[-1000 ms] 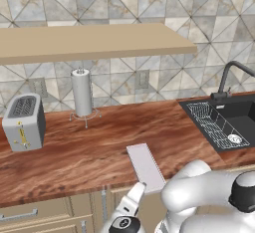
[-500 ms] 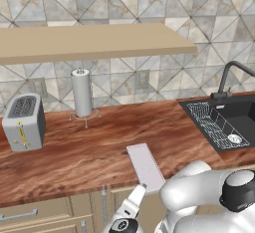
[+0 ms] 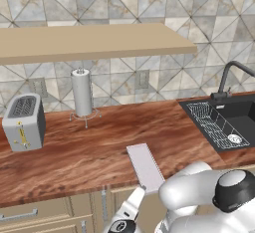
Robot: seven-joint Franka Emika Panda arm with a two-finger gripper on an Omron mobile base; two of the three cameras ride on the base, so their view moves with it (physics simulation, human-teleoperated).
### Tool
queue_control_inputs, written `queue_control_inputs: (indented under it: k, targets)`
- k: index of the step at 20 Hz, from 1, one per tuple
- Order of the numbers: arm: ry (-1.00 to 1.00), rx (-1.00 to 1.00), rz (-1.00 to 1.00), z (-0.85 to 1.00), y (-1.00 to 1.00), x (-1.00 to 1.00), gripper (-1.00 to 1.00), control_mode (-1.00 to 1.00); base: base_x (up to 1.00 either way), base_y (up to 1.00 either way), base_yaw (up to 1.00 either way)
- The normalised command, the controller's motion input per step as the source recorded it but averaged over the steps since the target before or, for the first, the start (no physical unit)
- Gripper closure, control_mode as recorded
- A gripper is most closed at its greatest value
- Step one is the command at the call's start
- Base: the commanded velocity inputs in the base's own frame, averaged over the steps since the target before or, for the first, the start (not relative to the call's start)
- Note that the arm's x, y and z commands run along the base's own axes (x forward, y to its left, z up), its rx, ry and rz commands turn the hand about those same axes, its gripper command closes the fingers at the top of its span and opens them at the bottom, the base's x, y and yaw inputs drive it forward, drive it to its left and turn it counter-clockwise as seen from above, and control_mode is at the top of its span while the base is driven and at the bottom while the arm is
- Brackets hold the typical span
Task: The ice cube tray has been filled with water. Take the tray and place it in the freezer to make ice. Close the freezer door after placing the tray.
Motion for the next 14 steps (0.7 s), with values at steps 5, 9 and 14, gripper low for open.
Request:
queue_control_inputs:
  k: [5,9,14]
  targets:
    - [0.0,0.0,0.0,0.0,-0.02,0.0,-1.0,-1.0,0.0,0.0,0.0]
    - [-0.01,0.0,0.0,0.0,-0.15,0.0,-1.0,-1.0,0.0,0.0,0.0]
    - [-0.02,0.0,0.0,0.0,-0.25,0.0,-1.0,-1.0,0.0,0.0,0.0]
